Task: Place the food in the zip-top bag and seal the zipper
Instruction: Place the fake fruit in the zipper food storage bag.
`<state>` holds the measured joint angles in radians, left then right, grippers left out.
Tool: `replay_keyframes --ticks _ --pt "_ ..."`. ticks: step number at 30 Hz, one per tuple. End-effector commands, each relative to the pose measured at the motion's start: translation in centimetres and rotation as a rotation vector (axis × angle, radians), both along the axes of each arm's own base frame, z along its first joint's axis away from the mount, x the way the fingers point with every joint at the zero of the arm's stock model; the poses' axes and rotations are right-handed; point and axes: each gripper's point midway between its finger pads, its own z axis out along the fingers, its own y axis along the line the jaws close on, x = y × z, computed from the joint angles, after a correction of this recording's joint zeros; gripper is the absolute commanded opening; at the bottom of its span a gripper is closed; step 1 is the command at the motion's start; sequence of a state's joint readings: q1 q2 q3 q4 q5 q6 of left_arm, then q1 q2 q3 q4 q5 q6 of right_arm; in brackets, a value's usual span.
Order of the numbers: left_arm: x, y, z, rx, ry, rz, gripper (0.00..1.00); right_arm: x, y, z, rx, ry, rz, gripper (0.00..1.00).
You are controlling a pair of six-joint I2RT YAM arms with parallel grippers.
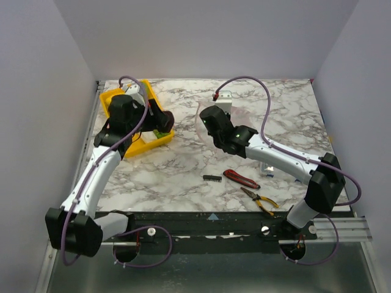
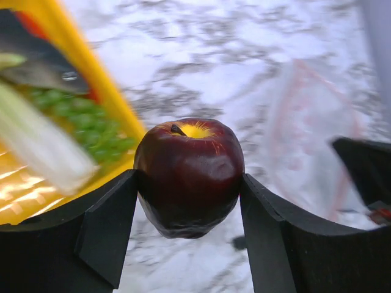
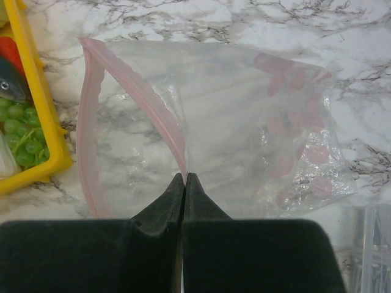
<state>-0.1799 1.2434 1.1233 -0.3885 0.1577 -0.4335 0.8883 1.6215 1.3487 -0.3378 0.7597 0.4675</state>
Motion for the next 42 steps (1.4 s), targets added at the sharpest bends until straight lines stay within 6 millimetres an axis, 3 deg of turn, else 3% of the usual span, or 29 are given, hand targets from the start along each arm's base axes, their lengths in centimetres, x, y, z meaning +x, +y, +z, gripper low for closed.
replay_keyframes --ticks 1,5,9,14,24,29,34,35,40,42 --pt "-5.8 -6.7 5.8 -0.325 -0.182 -0.342 0.00 0.2 1.0 1.5 0.087 -0.015 0.013 0.00" --pt "-10.0 -9.2 7.5 -0.523 -0.267 -0.500 0.00 -0.2 1.2 1.8 0.137 -0.015 0.035 0.00" --pt "-12.0 -11.5 7.4 -0.641 -0.281 -0.602 0.00 -0.9 1.8 2.0 0.195 -0.006 0.066 0.00" --pt "-11.2 -13.2 6.1 -0.698 -0.214 -0.587 0.00 -1.9 2.5 2.6 0.274 0.010 0.115 0.00" --pt "-6.8 -13.5 1.1 -0.720 0.075 -0.320 0.00 -2.9 2.5 4.1 0.349 -0.022 0.161 0.00" --pt "-5.7 -14.2 0.7 -0.748 0.142 -0.274 0.00 -3.0 3.5 4.1 0.361 -0.020 0.211 0.00" --pt "-4.7 -14.1 -0.9 -0.715 0.252 -0.152 0.01 -2.8 3.7 4.1 0.356 -0.020 0.212 0.00" --pt "-4.6 -14.0 -1.1 -0.711 0.255 -0.138 0.08 -2.8 3.7 4.0 0.354 -0.020 0.213 0.00" --pt "-4.7 -13.8 -0.5 -0.683 0.215 -0.128 0.68 -2.6 3.4 4.1 0.342 -0.028 0.201 0.00" --pt "-5.0 -13.5 -0.3 -0.651 0.204 -0.140 0.78 -2.6 3.3 4.0 0.337 -0.029 0.196 0.00"
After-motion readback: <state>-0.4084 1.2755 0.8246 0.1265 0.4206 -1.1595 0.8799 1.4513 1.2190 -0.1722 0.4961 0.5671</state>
